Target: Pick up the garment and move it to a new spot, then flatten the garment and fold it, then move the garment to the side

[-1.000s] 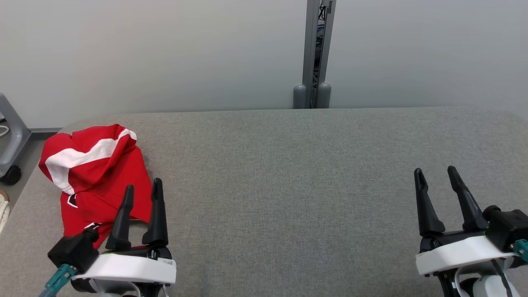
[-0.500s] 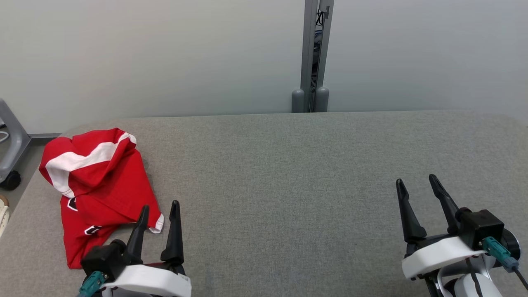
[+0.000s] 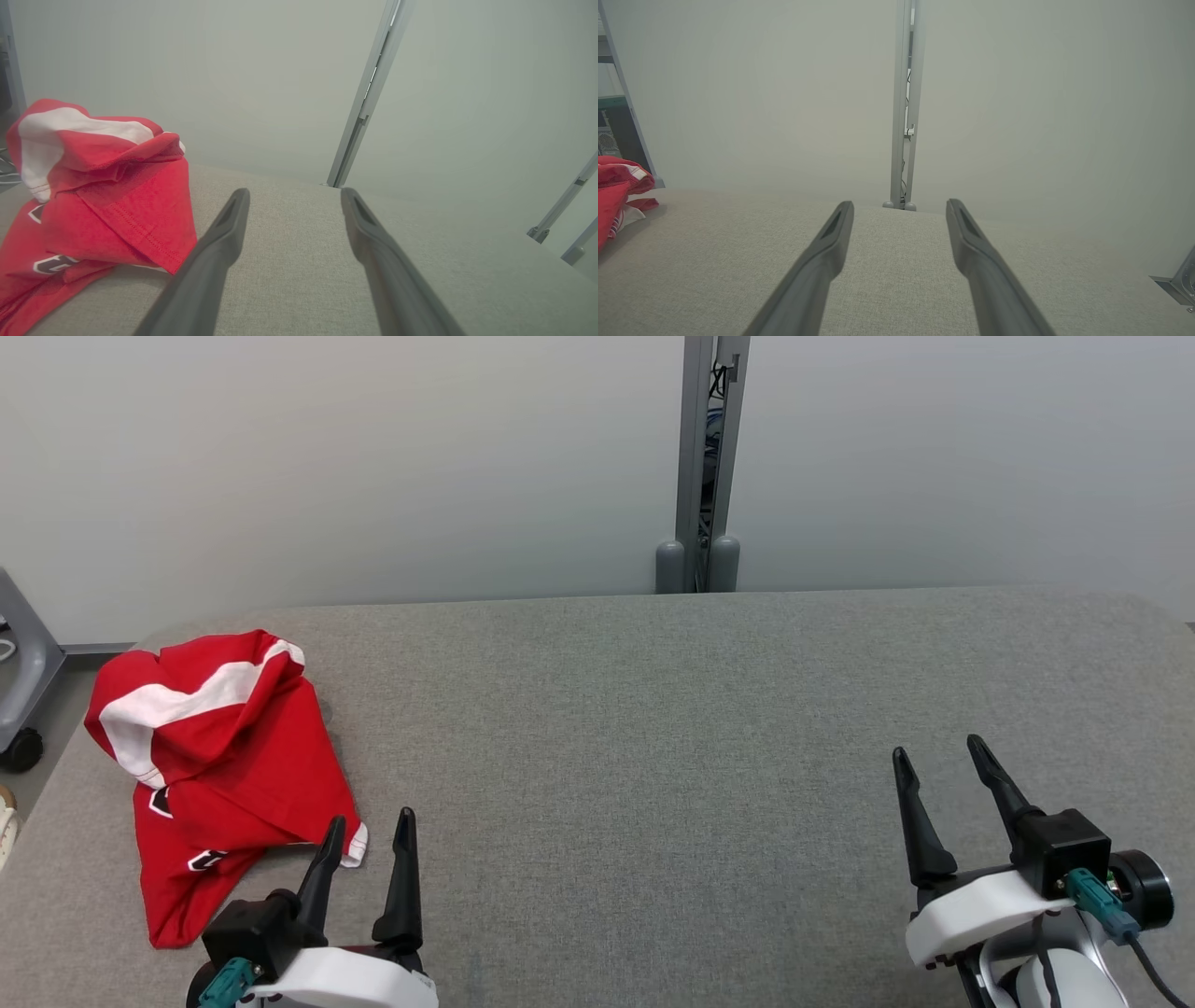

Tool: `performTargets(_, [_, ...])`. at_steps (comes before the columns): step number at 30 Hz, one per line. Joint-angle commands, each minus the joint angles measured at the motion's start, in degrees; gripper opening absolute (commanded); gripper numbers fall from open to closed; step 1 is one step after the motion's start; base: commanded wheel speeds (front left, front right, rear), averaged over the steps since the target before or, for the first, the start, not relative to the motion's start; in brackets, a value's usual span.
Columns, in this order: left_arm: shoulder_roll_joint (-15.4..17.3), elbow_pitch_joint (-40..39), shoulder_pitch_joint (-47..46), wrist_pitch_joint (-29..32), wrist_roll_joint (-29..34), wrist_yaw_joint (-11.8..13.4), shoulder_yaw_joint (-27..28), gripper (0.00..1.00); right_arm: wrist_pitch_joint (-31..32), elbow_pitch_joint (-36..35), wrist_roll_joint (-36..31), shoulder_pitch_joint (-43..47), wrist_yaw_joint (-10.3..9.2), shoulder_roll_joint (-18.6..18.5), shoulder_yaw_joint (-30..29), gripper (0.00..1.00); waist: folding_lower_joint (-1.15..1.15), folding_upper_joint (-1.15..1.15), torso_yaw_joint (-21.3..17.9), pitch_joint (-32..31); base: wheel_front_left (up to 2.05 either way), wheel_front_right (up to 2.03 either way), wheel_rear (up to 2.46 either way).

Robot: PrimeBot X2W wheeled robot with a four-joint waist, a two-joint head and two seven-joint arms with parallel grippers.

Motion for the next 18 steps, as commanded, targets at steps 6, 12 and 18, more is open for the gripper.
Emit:
performTargets(6, [0.29, 1.50, -0.52, -0.50, 0.81, -0.80, -0.35, 1.00, -0.67, 1.11, -0.19, -0.98, 0.26, -0.02, -1.44, 1.00, 0.00, -0.01, -0.14, 0.06, 0.00, 0.00, 0.00])
performTargets(12, [0.29, 2.84, -0.96, -0.50, 0.44, -1.13, -0.85, 1.00, -0.64, 1.48, 1.48, -0.78, 0.26, 0.01, -1.41, 1.00, 0.00, -0.01, -0.20, 0.10, 0.00, 0.00, 0.00])
performTargets(18, [0.28, 3.23, -1.10, -0.50, 0.40, -1.06, -0.91, 1.00, -0.64, 1.75, 2.23, -0.91, 0.22, 0.02, -1.46, 1.00, 0.00, -0.01, -0.32, 0.31, 0.00, 0.00, 0.00])
